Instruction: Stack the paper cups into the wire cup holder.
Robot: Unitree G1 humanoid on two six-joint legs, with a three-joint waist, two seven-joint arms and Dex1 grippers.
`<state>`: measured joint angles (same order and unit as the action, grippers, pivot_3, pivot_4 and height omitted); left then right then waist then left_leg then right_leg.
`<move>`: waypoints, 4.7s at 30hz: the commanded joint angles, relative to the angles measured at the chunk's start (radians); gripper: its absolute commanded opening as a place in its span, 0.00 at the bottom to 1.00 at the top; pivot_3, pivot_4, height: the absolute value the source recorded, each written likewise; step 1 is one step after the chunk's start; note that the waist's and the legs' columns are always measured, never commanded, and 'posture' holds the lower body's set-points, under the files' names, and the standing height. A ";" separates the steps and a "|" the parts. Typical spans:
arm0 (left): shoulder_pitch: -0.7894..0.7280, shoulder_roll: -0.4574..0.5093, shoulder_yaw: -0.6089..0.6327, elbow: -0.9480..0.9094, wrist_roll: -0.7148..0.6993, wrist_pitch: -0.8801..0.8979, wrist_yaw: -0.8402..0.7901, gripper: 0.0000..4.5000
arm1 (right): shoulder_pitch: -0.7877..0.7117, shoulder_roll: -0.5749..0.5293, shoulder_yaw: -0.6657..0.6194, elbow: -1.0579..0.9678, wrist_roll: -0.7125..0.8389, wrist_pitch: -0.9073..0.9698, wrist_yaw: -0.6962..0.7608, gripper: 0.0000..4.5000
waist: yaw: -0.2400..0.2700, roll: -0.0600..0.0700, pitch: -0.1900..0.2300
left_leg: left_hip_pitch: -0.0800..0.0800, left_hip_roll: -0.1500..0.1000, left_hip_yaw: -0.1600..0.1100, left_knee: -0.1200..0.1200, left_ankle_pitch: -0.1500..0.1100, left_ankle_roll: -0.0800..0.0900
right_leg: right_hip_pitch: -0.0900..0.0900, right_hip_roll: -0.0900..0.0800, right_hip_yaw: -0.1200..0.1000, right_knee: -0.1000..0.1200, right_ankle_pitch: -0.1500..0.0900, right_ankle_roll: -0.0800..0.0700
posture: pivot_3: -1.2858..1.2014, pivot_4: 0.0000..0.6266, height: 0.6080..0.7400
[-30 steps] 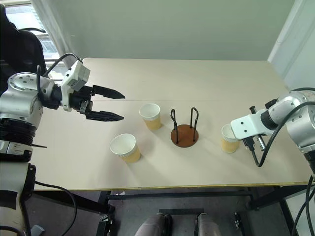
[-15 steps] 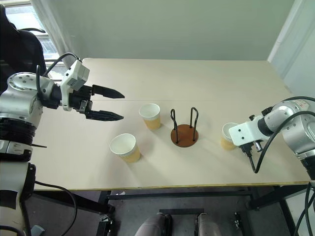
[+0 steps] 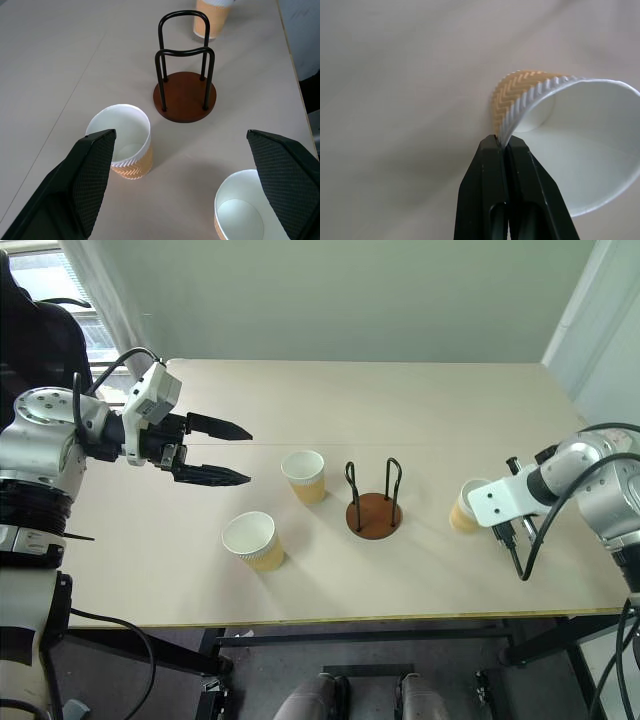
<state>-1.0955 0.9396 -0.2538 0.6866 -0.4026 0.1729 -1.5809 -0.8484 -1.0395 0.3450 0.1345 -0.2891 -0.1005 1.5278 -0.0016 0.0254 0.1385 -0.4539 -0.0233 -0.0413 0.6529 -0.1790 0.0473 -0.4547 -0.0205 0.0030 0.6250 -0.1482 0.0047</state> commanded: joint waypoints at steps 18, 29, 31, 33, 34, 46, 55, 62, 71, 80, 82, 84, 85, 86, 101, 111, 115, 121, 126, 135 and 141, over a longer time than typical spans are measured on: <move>-0.054 0.042 -0.111 0.021 -0.080 -0.072 -0.034 1.00 | -0.417 0.035 0.028 0.003 0.229 0.219 0.087 0.00 | 0.001 0.000 0.000 | -0.002 0.000 -0.001 -0.002 -0.001 0.000 | -0.002 0.000 -0.001 -0.001 -0.003 -0.004 | 0.52 0.24 1.00; -0.087 0.018 -0.145 0.056 -0.088 -0.081 -0.034 1.00 | -0.465 0.148 0.068 -0.083 0.294 0.331 0.087 0.00 | -0.001 0.000 0.000 | -0.002 0.000 0.000 -0.004 -0.002 0.000 | -0.004 0.000 -0.001 0.000 -0.004 -0.005 | 0.52 0.24 1.00; -0.085 0.018 -0.146 0.054 -0.090 -0.080 -0.034 1.00 | -0.481 0.186 0.078 -0.068 0.282 0.325 0.087 0.00 | -0.001 0.000 0.000 | -0.002 0.000 0.000 -0.004 -0.002 0.000 | -0.004 0.000 -0.001 0.000 -0.004 -0.005 | 0.52 0.24 1.00; -0.082 0.019 -0.145 0.049 -0.092 -0.079 -0.034 1.00 | -0.489 0.210 0.086 -0.050 0.271 0.311 0.087 0.00 | -0.002 0.000 0.000 | -0.002 0.000 0.000 -0.004 -0.002 0.000 | -0.005 0.000 -0.001 0.000 -0.004 -0.005 | 0.52 0.24 1.00; -0.080 0.020 -0.144 0.047 -0.093 -0.078 -0.034 1.00 | -0.492 0.219 0.089 -0.041 0.268 0.306 0.087 0.00 | -0.001 0.000 0.000 | -0.002 0.000 0.000 -0.004 -0.002 0.000 | -0.005 0.000 -0.001 0.001 -0.004 -0.005 | 0.52 0.24 1.00; -0.059 0.044 -0.127 0.022 -0.101 -0.065 -0.034 1.00 | -0.500 0.259 0.124 0.093 0.184 0.146 0.087 0.00 | -0.001 0.000 0.000 | -0.002 0.000 0.000 -0.004 -0.002 0.000 | -0.005 0.000 -0.002 0.001 -0.005 -0.006 | 0.52 0.24 1.00; -0.058 0.048 -0.123 0.021 -0.101 -0.059 -0.034 1.00 | -0.496 0.230 0.154 0.055 0.229 0.152 0.087 0.00 | -0.001 0.000 0.000 | -0.002 0.000 0.000 -0.004 -0.002 0.000 | -0.005 0.000 -0.002 0.001 -0.004 -0.006 | 0.52 0.24 1.00; -0.060 0.045 -0.121 0.025 -0.098 -0.060 -0.034 1.00 | -0.490 0.224 0.173 0.008 0.257 0.172 0.087 0.00 | -0.002 0.000 0.000 | -0.002 0.000 0.000 -0.004 -0.001 0.000 | -0.005 0.000 -0.002 0.001 -0.005 -0.006 | 0.52 0.24 1.00; -0.062 0.042 -0.115 0.032 -0.093 -0.056 -0.034 1.00 | -0.474 0.278 0.143 -0.023 0.243 0.216 0.080 0.28 | -0.003 0.000 0.000 | -0.002 0.000 0.000 -0.003 -0.001 0.000 | -0.005 0.000 -0.002 0.002 -0.005 -0.006 | 0.52 0.24 1.00; -0.067 0.041 -0.108 0.042 -0.088 -0.054 -0.034 1.00 | -0.471 0.290 0.130 -0.001 0.211 0.201 0.061 0.32 | -0.003 0.000 0.000 | -0.002 0.000 0.000 -0.003 -0.001 0.000 | -0.005 0.000 -0.002 0.002 -0.005 -0.006 | 0.52 0.24 1.00; -0.068 0.042 -0.107 0.044 -0.087 -0.055 -0.034 1.00 | -0.473 0.291 0.128 0.006 0.206 0.195 0.060 0.32 | -0.003 0.000 0.000 | -0.002 0.000 0.000 -0.003 -0.001 -0.001 | -0.005 0.000 -0.002 0.002 -0.005 -0.006 | 0.52 0.24 1.00; -0.070 0.042 -0.106 0.046 -0.085 -0.055 -0.034 1.00 | -0.472 0.289 0.127 0.013 0.204 0.187 0.063 0.32 | -0.003 0.000 0.000 | -0.002 0.000 0.000 -0.003 -0.001 -0.001 | -0.005 0.000 -0.002 0.002 -0.005 -0.006 | 0.52 0.24 1.00; -0.071 0.041 -0.105 0.047 -0.083 -0.055 -0.034 1.00 | -0.472 0.287 0.126 0.015 0.203 0.183 0.065 0.32 | -0.003 0.000 0.000 | -0.002 0.000 0.000 -0.003 -0.001 -0.001 | -0.005 0.000 -0.002 0.002 -0.005 -0.006 | 0.52 0.24 1.00; -0.072 0.040 -0.104 0.047 -0.082 -0.054 -0.034 1.00 | -0.471 0.286 0.125 0.017 0.205 0.182 0.068 0.32 | -0.003 0.000 0.000 | -0.002 0.000 0.000 -0.003 -0.001 -0.001 | -0.005 0.000 -0.002 0.002 -0.005 -0.006 | 0.52 0.24 1.00; -0.084 0.037 -0.103 0.061 -0.071 -0.060 -0.034 1.00 | -0.481 0.256 0.137 0.026 0.208 0.160 0.087 0.01 | -0.003 0.000 0.000 | -0.002 0.000 0.000 -0.003 -0.001 -0.001 | -0.005 0.000 -0.002 0.002 -0.005 -0.006 | 0.52 0.24 1.00; -0.094 0.028 -0.108 0.070 -0.068 -0.064 -0.034 1.00 | -0.505 0.227 0.137 0.060 0.176 0.105 0.087 0.01 | -0.003 0.000 0.000 | -0.002 0.000 0.000 -0.003 -0.001 -0.001 | -0.005 0.000 -0.002 0.002 -0.005 -0.006 | 0.52 0.24 1.00; -0.098 0.023 -0.108 0.075 -0.065 -0.068 -0.034 1.00 | -0.507 0.218 0.135 0.059 0.168 0.087 0.087 0.01 | -0.003 0.000 0.000 | -0.002 0.000 0.000 -0.003 -0.001 -0.001 | -0.005 0.000 -0.002 0.002 -0.005 -0.006 | 0.52 0.24 1.00; -0.101 0.021 -0.108 0.079 -0.062 -0.069 -0.034 1.00 | -0.500 0.232 0.130 0.053 0.146 0.055 0.082 0.01 | -0.003 0.000 0.000 | -0.002 0.000 0.000 -0.003 -0.001 -0.001 | -0.005 0.000 -0.002 0.002 -0.005 -0.006 | 0.52 0.24 1.00; -0.094 0.025 -0.105 0.074 -0.063 -0.067 -0.034 1.00 | -0.506 0.266 0.121 0.064 0.121 0.043 0.035 0.01 | -0.004 0.000 0.000 | -0.001 0.000 0.000 -0.003 -0.001 0.000 | -0.005 0.000 -0.002 0.002 -0.004 -0.006 | 0.52 0.24 1.00; -0.117 -0.003 -0.065 0.126 0.016 -0.055 -0.034 1.00 | -0.481 0.290 0.032 0.028 0.217 0.244 0.029 0.08 | -0.002 0.000 0.000 | -0.002 0.000 0.000 -0.003 -0.001 0.000 | -0.005 0.000 -0.002 0.002 -0.004 -0.006 | 0.52 0.24 1.00; -0.104 0.000 -0.081 0.125 0.094 -0.111 -0.034 1.00 | -0.398 0.260 -0.071 -0.065 0.343 0.474 0.023 0.08 | -0.002 0.000 0.000 | -0.002 0.000 0.000 -0.003 -0.001 0.000 | -0.005 0.000 -0.002 0.001 -0.005 -0.006 | 0.52 0.24 1.00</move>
<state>-1.1831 0.9242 -0.3516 0.8202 -0.3262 0.0984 -1.5823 -1.2486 -0.7626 0.3238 0.1060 0.0192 0.3274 1.5604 -0.0034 0.0250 0.1386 -0.4558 -0.0232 -0.0413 0.6501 -0.1799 0.0468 -0.4593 -0.0206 0.0012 0.6264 -0.1528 -0.0017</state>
